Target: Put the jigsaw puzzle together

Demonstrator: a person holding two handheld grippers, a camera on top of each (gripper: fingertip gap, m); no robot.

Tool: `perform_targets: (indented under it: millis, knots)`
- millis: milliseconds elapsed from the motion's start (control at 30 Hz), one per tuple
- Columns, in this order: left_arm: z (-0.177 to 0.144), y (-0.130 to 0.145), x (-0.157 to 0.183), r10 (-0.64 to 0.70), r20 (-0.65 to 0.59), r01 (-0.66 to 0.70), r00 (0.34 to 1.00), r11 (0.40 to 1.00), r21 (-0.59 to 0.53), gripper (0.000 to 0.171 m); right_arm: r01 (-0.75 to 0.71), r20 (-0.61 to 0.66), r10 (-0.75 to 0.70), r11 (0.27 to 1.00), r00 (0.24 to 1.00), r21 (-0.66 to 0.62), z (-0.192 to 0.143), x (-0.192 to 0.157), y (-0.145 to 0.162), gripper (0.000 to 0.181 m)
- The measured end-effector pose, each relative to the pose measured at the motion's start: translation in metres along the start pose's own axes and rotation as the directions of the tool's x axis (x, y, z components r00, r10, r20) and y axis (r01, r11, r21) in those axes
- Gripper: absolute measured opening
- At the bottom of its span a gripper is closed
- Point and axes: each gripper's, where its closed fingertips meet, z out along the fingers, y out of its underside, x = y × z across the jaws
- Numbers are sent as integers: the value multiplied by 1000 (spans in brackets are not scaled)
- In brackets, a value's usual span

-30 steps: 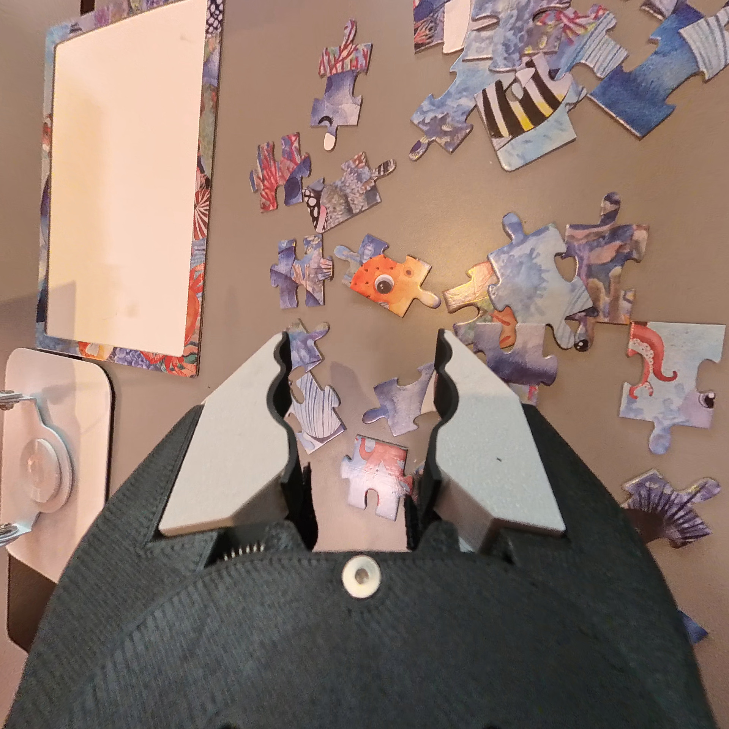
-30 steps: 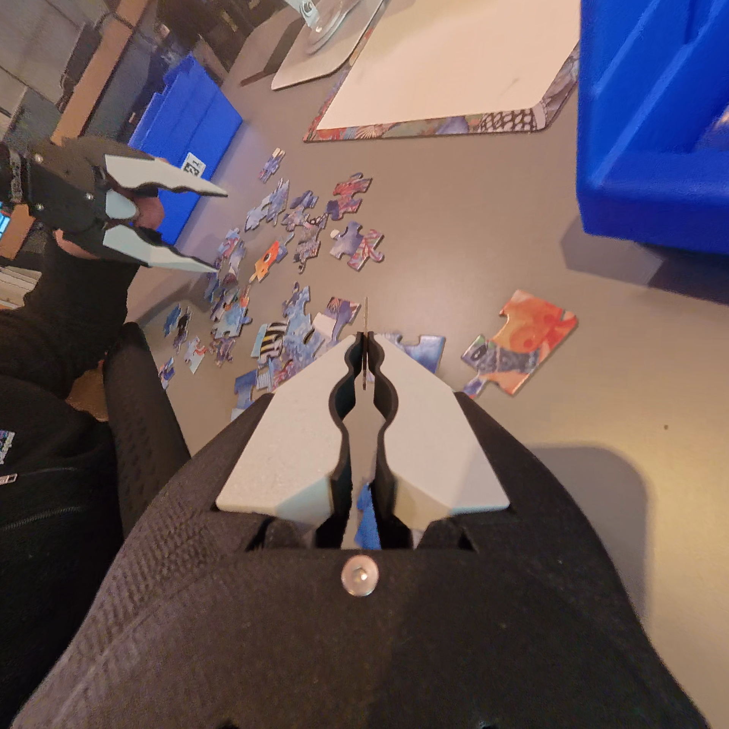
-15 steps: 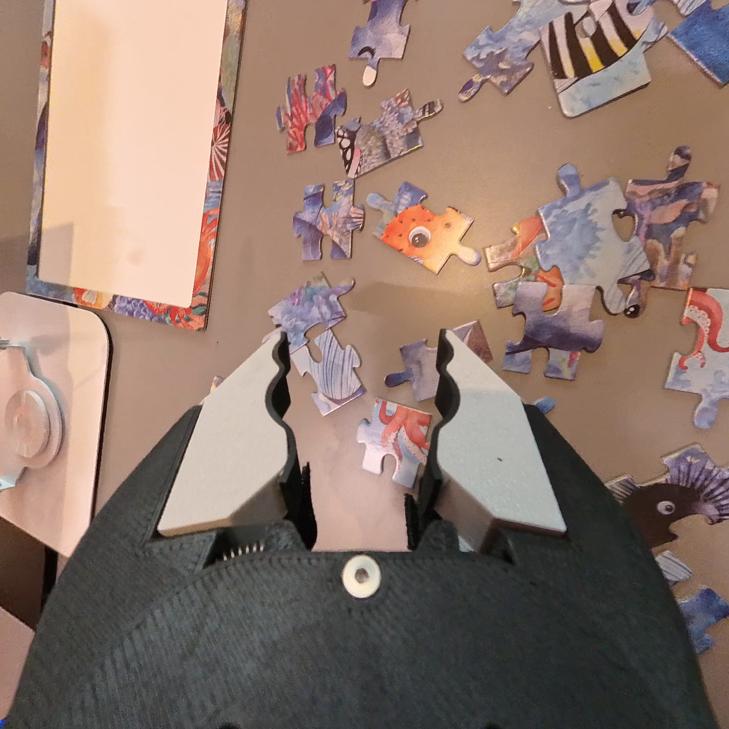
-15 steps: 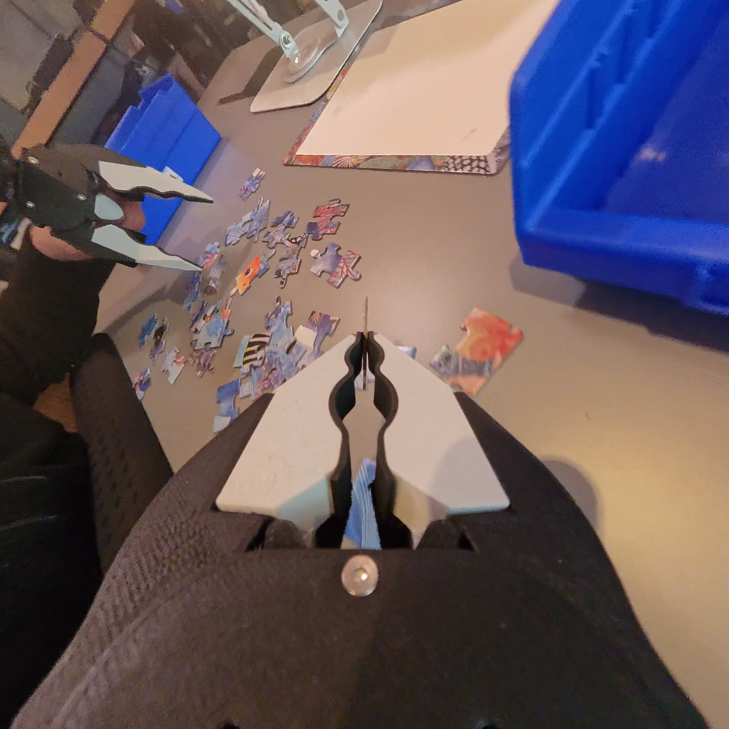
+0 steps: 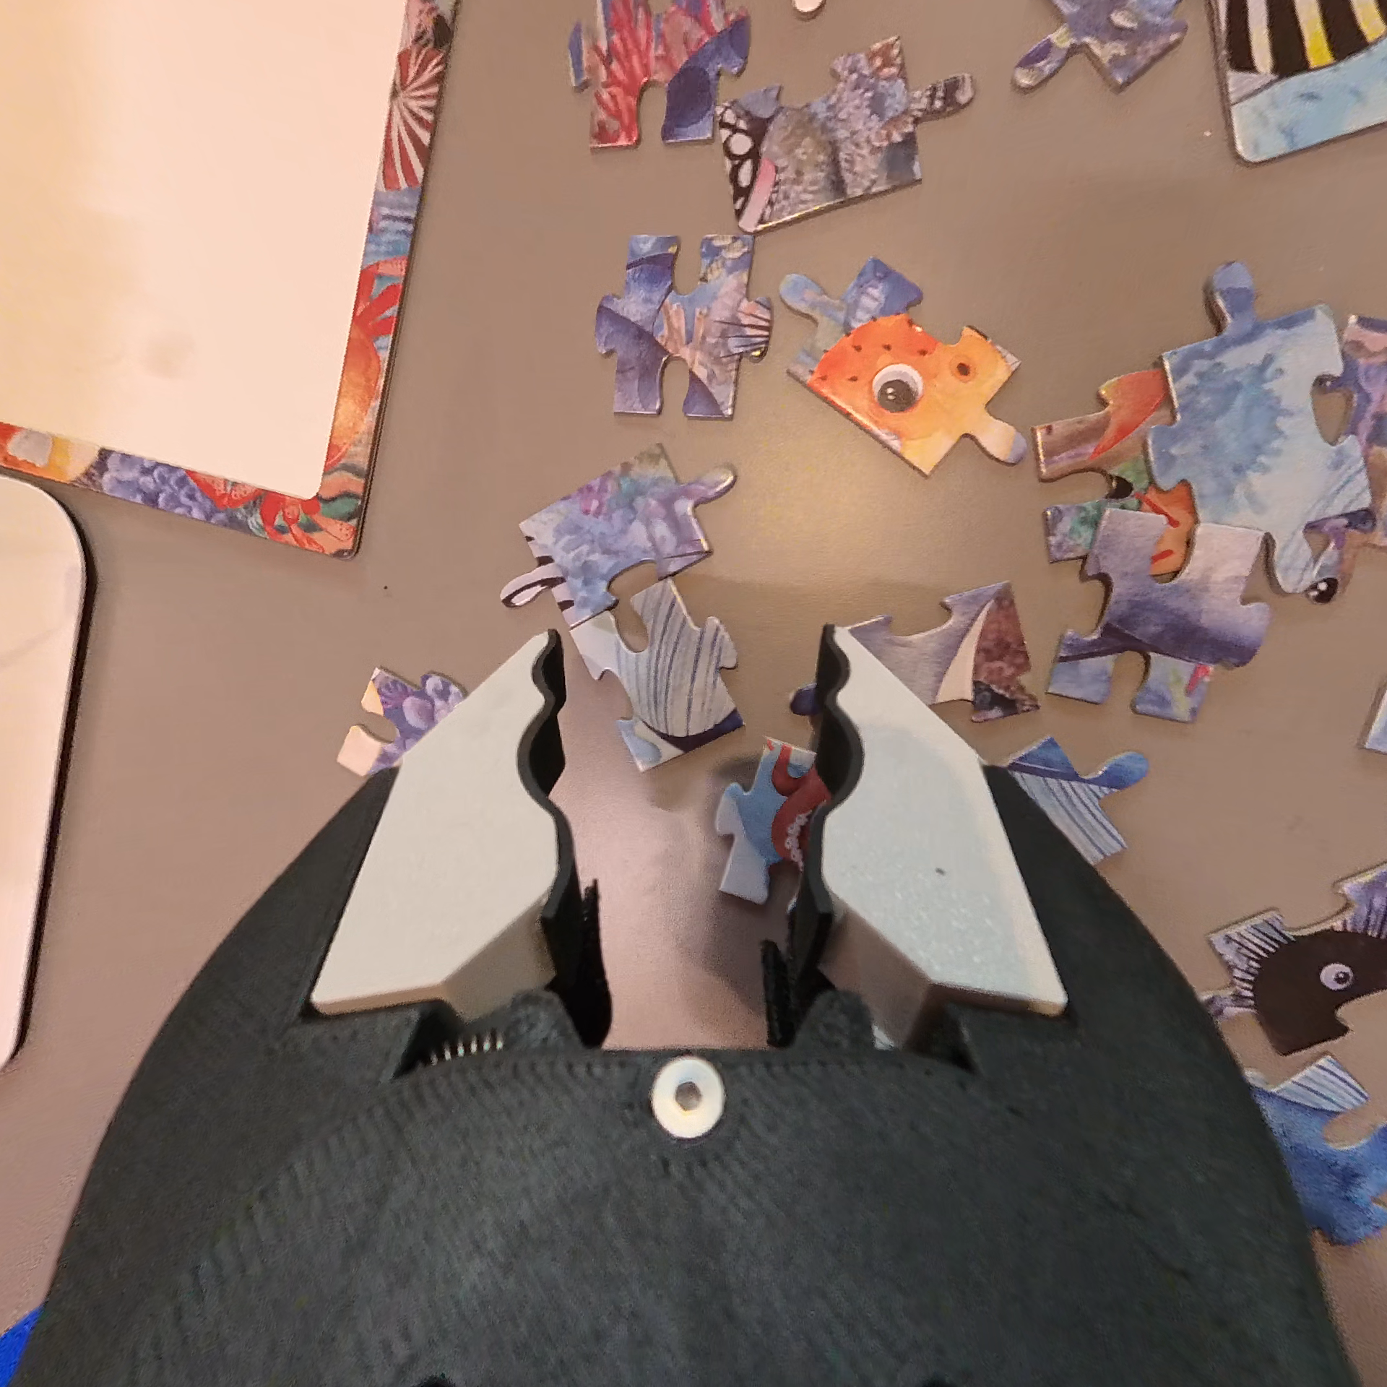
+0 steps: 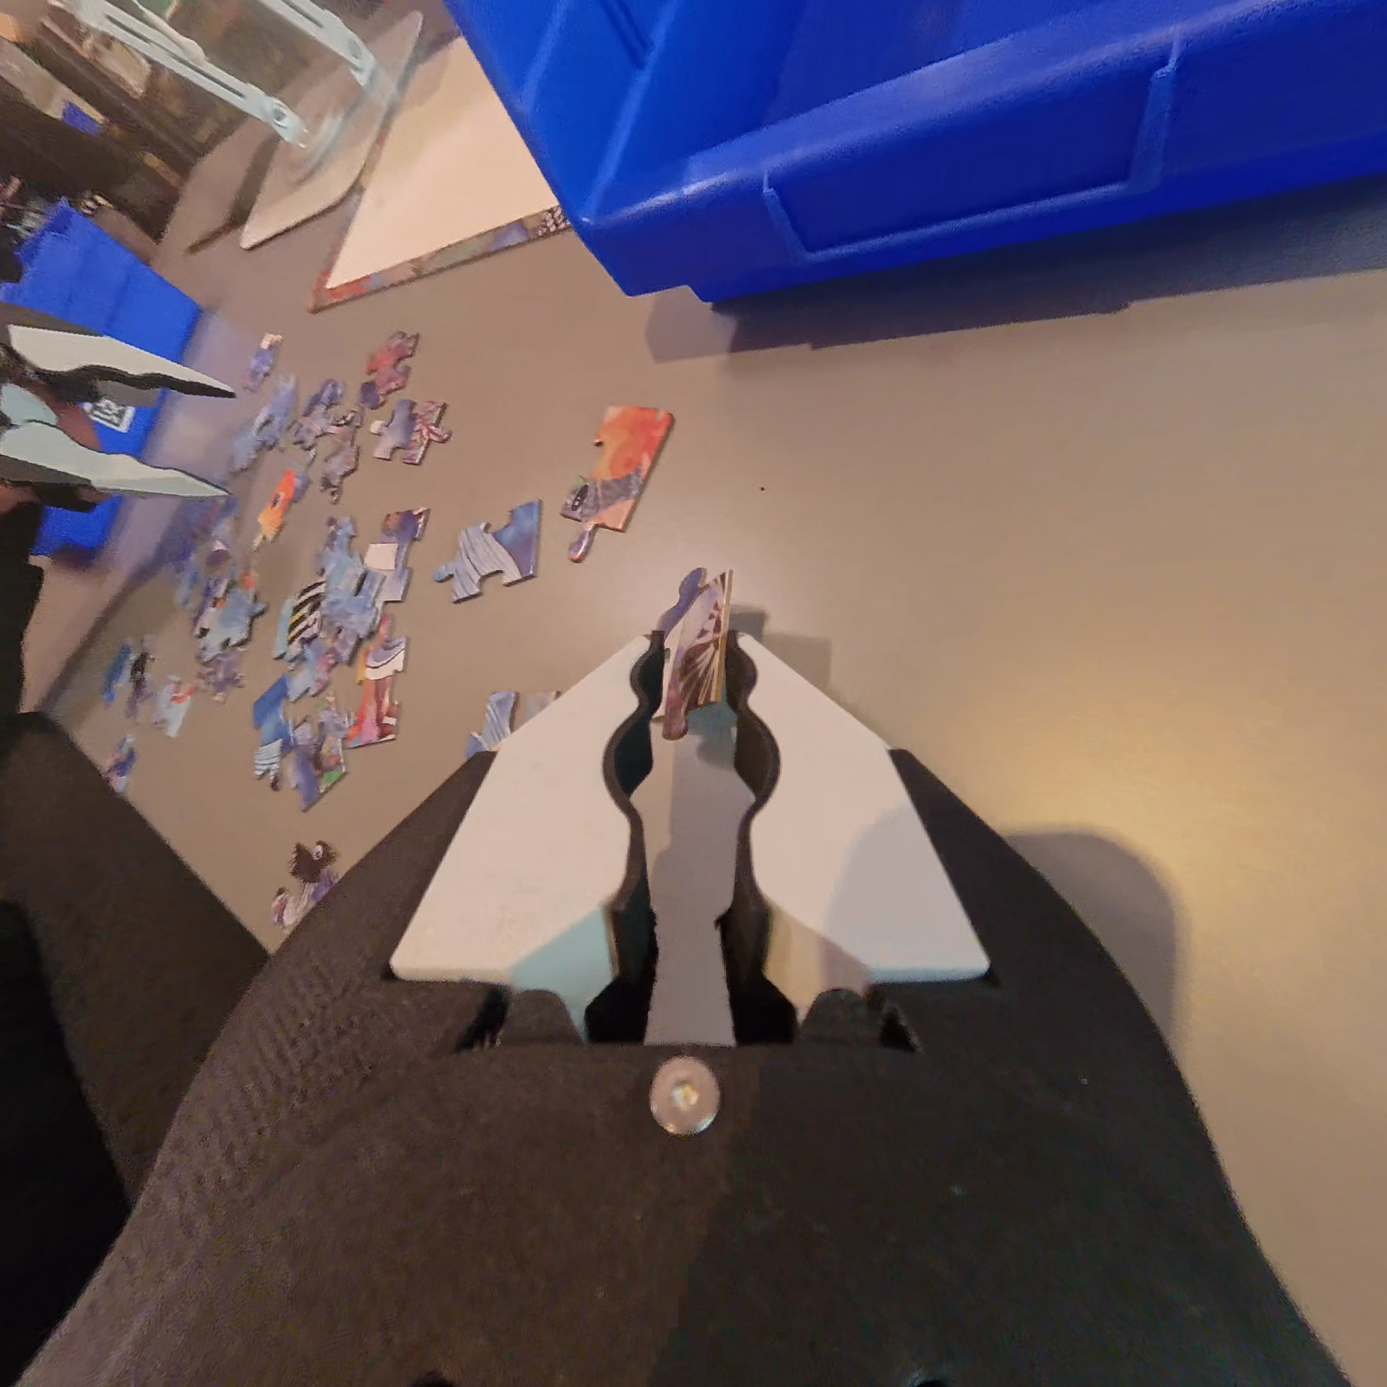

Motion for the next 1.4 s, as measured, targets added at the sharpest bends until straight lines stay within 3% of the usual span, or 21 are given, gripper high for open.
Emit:
perform_targets:
  millis: [133,300,500,667,867,1100,1400]
  knots:
    - [-2,12,-8,-59,7,59,998,997,-52,67,19,-15,-19,1000,1000,18,1,0,-3,18]
    - [0,21,-5,-135,-57,131,989,989,-64,54,40,-16,-40,998,999,41,-2,-3,-6,18]
    - [2,17,3,-136,-101,134,986,991,-25,28,60,-18,-59,996,998,66,-4,-9,-8,17]
    - [3,13,12,-101,-121,102,988,995,8,27,82,-22,-80,992,997,99,-10,-16,-14,14]
    - [6,-4,34,80,-136,-77,987,997,30,27,120,-26,-118,986,993,113,-13,-26,-21,13]
    - [2,-28,39,206,-60,-201,977,976,79,27,170,-27,-168,979,985,110,-11,-42,-23,21]
    - [-5,-112,85,525,58,-526,849,832,176,27,269,276,-280,960,920,76,21,-147,-21,23]
